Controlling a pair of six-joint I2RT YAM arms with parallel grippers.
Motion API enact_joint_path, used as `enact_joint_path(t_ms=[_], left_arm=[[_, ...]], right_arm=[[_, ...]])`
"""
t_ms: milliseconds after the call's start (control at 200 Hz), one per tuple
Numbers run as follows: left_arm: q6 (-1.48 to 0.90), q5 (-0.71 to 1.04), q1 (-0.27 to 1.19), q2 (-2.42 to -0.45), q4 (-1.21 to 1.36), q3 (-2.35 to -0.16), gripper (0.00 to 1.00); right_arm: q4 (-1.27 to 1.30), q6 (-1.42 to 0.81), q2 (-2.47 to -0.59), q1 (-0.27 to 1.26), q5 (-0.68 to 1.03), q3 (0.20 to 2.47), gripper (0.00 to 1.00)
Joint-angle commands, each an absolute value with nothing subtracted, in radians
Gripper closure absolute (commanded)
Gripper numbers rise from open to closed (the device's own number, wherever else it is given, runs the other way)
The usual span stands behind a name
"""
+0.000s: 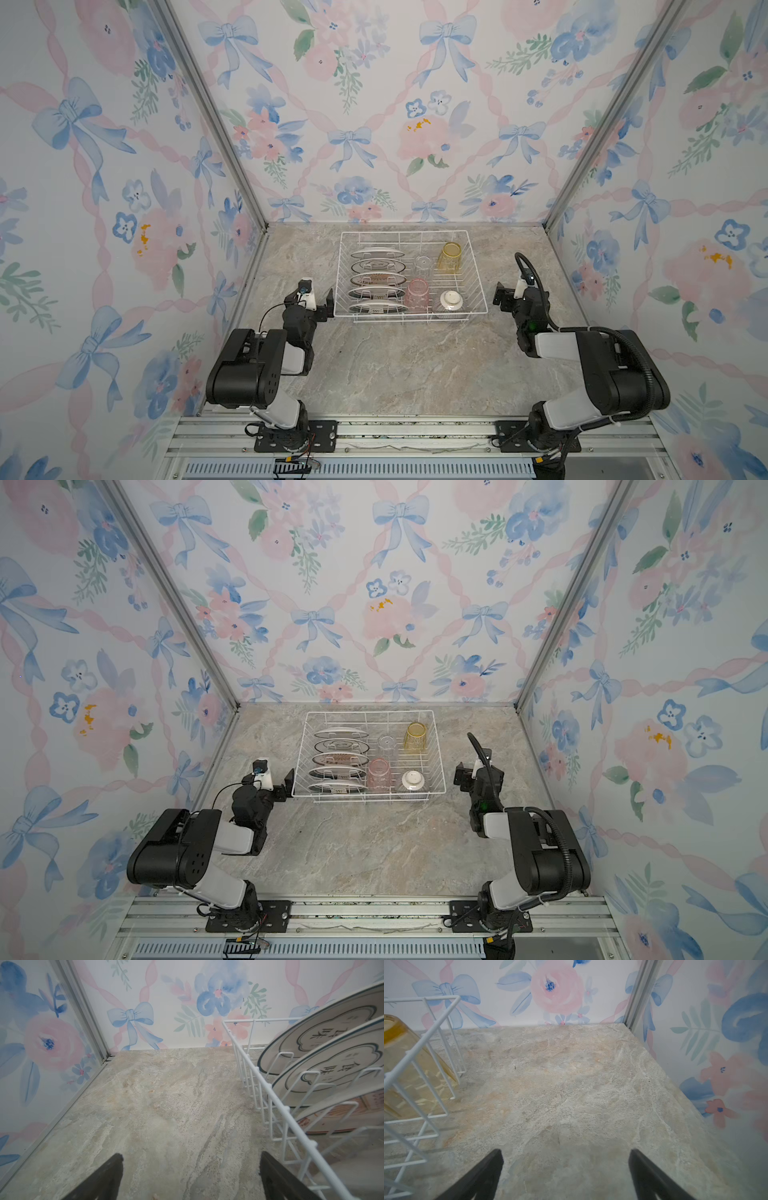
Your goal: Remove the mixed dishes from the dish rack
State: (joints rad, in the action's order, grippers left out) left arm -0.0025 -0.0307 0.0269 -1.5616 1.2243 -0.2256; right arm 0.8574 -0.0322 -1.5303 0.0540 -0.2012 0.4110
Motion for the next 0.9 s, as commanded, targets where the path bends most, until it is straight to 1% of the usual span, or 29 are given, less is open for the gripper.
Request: enact_joint_path(t_ms=[0,370,655,755,845,895], left_arm=[[0.000,-0.046,0.032,-1.570,1.229,-0.235,0.02],[0.000,-0.043,0.032,-1.570,1.228,-0.235,0.02],[0.000,-0.002,0.021,-1.570,1.229,-0.234,0.02],[-0.008,0.036,0.004,-1.569,1.226,-0.236,0.09],[-0.003,0.013,0.010,-1.538,1.142,-0.276,0.21],[-0.003,-0.003,0.015,-1.485,0.993,-0.337,0.30]], right_arm=[[0.870,-0.024,-1.537,0.053,-0.187,0.407,0.03],[0.867,-0.024,-1.538,0.052,-0.185,0.408,0.03],[0.866,-0.025,-1.538,0.050,-0.182,0.408,0.03],[0.865,-0.025,-1.537,0.050,-0.181,0.408,0.03],[0.865,-0.025,-1.537,0.048,-0.182,0.408,0.03],[0.867,-0.025,-1.537,0.048,-0.179,0.407,0.03]])
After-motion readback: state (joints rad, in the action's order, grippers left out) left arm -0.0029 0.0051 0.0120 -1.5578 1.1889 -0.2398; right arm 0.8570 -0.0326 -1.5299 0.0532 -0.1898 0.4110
